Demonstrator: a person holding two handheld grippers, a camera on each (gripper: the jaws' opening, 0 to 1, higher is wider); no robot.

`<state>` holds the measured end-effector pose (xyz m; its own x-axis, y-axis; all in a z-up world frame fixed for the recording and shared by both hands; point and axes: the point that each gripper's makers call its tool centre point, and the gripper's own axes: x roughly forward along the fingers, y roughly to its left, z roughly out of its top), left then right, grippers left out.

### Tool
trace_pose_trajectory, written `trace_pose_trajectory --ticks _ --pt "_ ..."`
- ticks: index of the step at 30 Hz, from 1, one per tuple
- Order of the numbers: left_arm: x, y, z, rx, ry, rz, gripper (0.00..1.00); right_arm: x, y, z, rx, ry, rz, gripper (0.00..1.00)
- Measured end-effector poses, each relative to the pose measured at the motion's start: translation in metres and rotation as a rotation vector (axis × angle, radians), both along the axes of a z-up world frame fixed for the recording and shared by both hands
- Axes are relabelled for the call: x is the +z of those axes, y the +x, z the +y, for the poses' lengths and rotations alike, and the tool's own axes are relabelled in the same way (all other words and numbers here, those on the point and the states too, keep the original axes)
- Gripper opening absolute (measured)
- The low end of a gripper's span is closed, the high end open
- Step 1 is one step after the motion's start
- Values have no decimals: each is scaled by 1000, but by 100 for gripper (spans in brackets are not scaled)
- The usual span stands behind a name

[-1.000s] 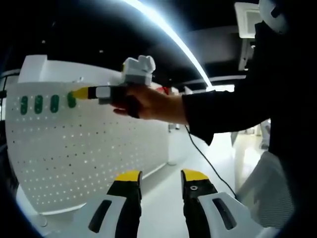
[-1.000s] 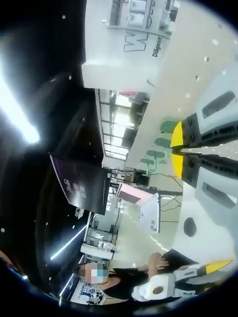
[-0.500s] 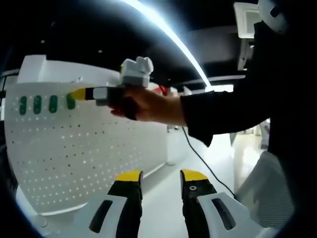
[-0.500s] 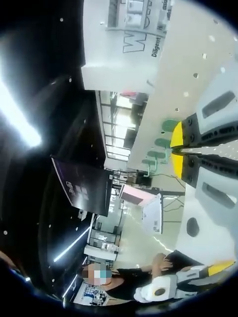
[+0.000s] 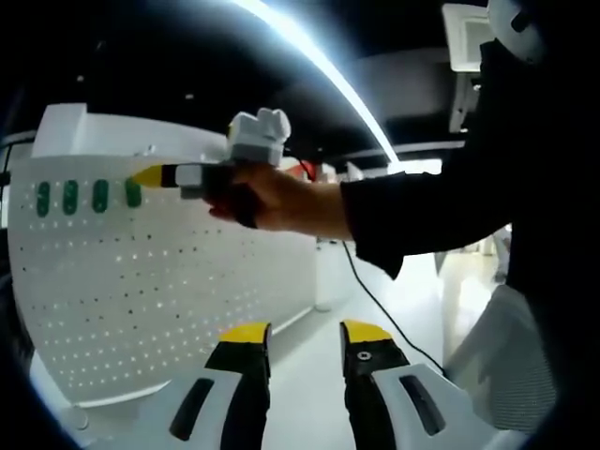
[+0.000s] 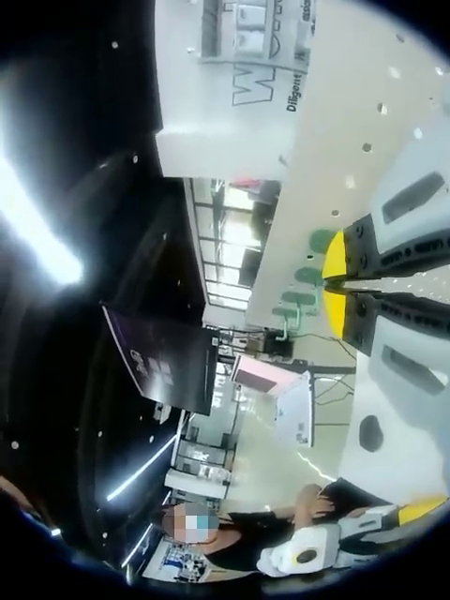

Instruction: Insert the hook assembly into the mounting plate slot until the hook locks in place.

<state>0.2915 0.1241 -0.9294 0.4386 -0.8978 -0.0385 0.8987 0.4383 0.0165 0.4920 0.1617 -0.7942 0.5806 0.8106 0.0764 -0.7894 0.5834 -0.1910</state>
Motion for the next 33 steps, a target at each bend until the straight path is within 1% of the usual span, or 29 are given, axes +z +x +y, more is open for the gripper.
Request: trace_pose_trajectory --ticks 7,9,11,18,20,25,33 --pt "0 -1 -1 -5 2 -1 29 0 -1 3 -2 -1 0 0" --pt "0 0 -1 -5 2 -1 29 -1 -4 6 1 -23 -11 0" --pt "0 0 -1 -5 1 -1 29 -1 -8 9 10 -44 -36 0" --pt "-1 -1 -2 -12 4 0 29 3 -6 1 -3 -19 -29 0" --pt "-1 -2 -3 -14 5 0 29 2 -6 2 -6 -27 -33 0" --pt "-2 -2 -2 -15 6 1 29 -2 -7 1 -12 -16 -27 0" --pt "-2 -2 -3 -19 7 1 28 -3 -2 -4 -54 17 -23 0"
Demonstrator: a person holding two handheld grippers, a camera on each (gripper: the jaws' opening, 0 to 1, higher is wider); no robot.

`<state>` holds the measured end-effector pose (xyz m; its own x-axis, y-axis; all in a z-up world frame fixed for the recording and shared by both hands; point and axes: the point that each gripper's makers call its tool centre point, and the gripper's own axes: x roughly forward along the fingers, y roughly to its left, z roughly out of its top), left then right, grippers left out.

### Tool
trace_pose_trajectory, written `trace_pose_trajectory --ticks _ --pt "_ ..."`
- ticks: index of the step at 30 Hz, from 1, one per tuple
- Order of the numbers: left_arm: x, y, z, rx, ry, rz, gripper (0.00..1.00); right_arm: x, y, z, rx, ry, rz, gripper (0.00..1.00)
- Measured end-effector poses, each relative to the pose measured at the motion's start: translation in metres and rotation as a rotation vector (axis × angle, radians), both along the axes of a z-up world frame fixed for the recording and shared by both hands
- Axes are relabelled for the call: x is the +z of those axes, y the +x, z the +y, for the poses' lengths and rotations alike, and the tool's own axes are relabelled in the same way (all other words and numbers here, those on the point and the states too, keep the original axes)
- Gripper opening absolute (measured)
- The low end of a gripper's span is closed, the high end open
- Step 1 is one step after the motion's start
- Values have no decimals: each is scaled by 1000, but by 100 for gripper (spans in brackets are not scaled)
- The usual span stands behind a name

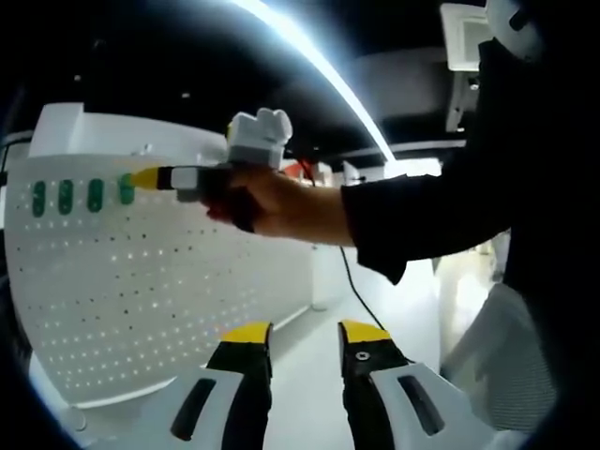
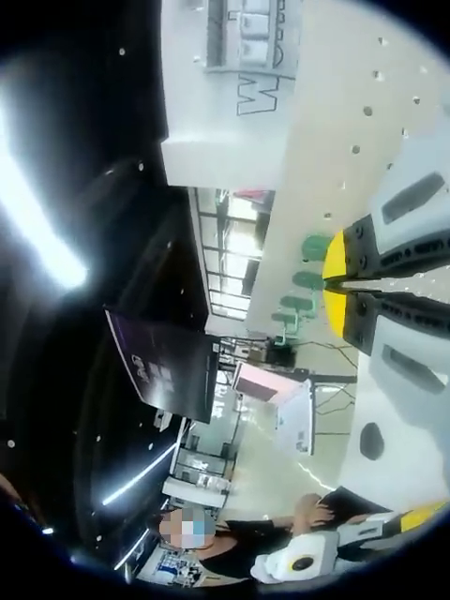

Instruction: Insert the hook assembly into the mounting plate slot until the hook locks in place.

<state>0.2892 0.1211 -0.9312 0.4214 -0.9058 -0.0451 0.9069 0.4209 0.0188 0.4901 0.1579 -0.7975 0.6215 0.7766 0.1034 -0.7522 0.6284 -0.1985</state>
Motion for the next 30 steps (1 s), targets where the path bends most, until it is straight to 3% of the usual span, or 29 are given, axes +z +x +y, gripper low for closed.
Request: trace_pose_trajectory --ticks 14,25,30 --pt "-1 -2 -2 -10 3 3 27 0 0 -1 -84 28 -6 0" --pt "1 -3 -1 -14 -5 1 26 -6 0 8 -175 -43 -38 0" --pt "2 -2 0 -11 -9 1 26 2 1 7 -181 -29 -53 0"
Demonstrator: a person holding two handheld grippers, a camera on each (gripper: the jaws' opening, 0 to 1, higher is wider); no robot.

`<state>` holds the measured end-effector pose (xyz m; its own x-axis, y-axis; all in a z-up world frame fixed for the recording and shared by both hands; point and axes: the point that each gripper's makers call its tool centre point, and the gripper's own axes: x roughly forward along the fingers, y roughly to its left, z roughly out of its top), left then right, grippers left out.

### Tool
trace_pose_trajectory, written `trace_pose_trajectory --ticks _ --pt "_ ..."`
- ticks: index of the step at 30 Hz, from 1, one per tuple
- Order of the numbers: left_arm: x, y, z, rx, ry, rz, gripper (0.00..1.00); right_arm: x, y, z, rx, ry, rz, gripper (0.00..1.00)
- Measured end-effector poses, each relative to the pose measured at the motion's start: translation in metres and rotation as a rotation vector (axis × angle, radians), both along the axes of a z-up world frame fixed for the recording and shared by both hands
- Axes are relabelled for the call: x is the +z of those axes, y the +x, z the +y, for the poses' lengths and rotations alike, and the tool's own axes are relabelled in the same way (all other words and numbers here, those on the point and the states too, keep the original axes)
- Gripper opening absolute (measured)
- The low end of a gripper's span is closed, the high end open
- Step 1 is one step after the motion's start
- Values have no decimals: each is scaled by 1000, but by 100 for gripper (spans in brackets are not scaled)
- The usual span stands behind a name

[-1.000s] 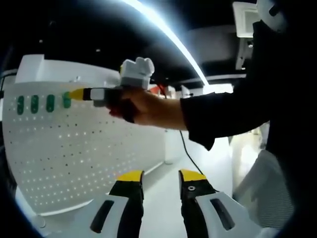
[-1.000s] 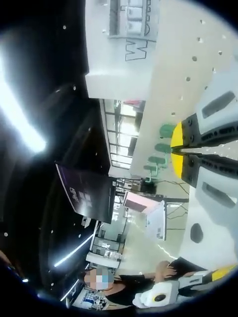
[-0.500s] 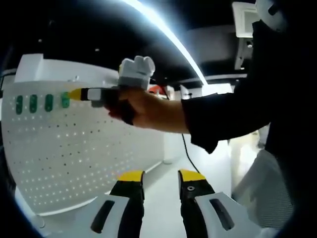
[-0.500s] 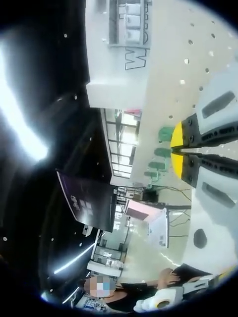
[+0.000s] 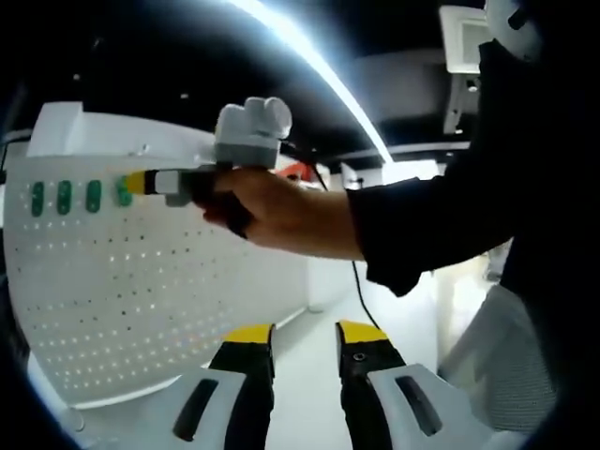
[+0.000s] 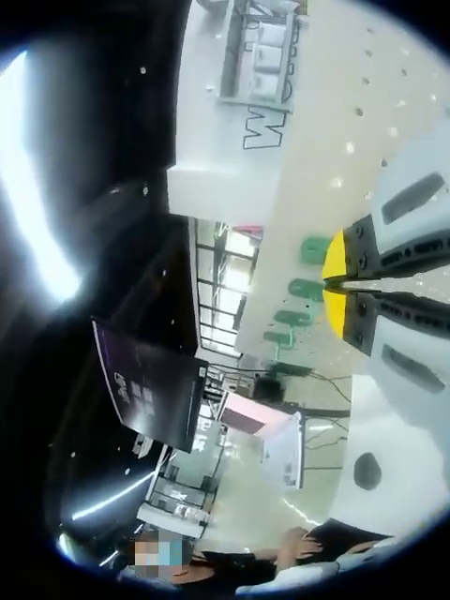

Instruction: Insert the hook assembly into the mounting plate slot until the hook locks in place.

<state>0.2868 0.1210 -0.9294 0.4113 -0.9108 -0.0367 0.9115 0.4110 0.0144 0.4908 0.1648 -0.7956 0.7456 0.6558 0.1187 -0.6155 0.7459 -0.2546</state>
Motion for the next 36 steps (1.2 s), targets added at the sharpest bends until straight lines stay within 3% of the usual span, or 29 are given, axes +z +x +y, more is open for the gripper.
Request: trace_pose_trajectory --ticks 5,9,24,36 --pt "0 -1 -1 -6 3 -1 26 2 0 -8 -23 42 -1 0" --pt "0 -1 -1 -5 1 -1 26 4 2 -20 -30 155 40 0" --pt "-1 -1 -2 -8 8 2 26 6 -4 -8 18 133 37 0" --pt "0 -1 -1 -7 3 1 26 2 0 -8 -6 137 45 0"
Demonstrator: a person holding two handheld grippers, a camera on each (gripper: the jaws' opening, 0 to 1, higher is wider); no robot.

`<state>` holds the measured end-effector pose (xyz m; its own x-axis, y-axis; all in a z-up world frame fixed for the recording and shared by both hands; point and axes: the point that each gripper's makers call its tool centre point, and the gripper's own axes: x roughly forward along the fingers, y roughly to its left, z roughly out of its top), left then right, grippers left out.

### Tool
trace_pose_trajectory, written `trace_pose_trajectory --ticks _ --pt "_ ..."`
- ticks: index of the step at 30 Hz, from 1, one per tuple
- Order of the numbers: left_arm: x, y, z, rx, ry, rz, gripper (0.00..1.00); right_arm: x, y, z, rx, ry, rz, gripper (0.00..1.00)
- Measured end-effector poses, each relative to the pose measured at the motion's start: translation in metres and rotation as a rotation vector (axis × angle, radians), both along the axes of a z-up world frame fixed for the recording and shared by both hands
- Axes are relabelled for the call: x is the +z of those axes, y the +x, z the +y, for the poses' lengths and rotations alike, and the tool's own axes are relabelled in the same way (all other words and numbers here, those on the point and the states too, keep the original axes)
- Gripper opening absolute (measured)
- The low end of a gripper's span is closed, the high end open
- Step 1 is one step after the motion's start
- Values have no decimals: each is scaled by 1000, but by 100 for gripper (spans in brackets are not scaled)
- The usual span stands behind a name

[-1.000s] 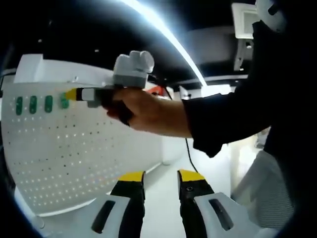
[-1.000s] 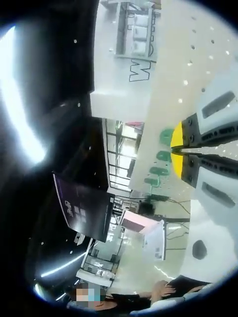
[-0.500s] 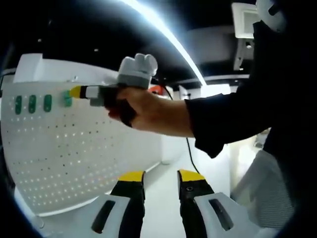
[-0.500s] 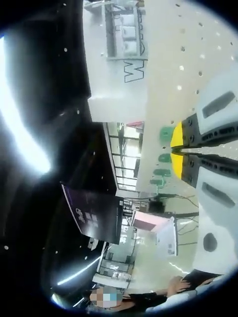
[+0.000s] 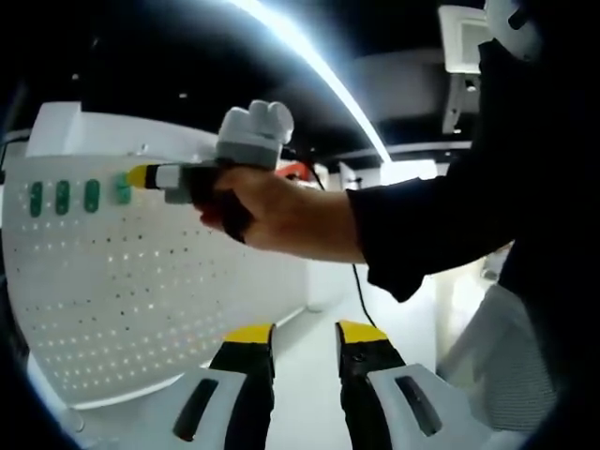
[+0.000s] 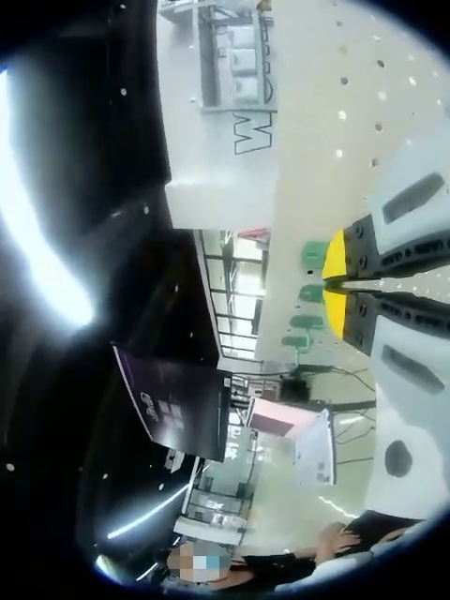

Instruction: Insert the hook assembly into the mounting plate slot until the hook locks in place.

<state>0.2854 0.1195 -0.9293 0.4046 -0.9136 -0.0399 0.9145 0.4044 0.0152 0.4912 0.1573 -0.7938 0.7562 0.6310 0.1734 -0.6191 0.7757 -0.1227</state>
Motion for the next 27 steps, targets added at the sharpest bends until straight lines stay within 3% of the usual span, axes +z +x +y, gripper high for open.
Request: trace_pose_trajectory --ticks 10,27 --pt "-1 -1 -1 -6 1 3 26 -1 -1 -4 -19 30 4 0" --pt "1 -1 0 -5 -3 1 26 -2 2 5 -24 -5 1 0"
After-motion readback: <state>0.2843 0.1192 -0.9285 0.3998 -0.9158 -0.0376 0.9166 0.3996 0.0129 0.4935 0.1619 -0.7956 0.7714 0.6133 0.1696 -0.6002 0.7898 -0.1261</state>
